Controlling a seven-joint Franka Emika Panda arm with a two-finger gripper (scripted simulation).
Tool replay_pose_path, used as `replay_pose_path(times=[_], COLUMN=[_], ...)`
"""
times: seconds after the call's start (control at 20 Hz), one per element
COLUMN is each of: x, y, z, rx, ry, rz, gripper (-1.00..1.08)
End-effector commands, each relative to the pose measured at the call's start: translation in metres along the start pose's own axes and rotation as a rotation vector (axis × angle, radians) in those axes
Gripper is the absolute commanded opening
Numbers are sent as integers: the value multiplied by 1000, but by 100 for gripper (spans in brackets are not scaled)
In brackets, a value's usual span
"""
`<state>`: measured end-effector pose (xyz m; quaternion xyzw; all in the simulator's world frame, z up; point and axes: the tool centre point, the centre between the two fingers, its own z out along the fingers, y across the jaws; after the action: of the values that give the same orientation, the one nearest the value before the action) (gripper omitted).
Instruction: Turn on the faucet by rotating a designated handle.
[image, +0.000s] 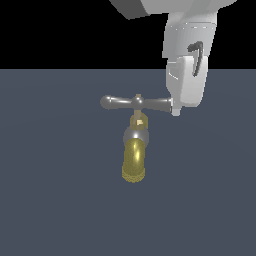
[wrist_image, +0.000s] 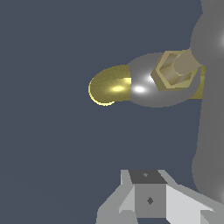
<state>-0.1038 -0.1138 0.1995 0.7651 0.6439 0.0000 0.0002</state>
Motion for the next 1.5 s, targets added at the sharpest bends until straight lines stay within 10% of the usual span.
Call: replay_pose_path(times=[0.0,1.45], x=[-1,-10], y=[5,79], z=[0,0], rx=[0,0], ry=[0,0], rz=[0,-1], gripper=[-100,-100])
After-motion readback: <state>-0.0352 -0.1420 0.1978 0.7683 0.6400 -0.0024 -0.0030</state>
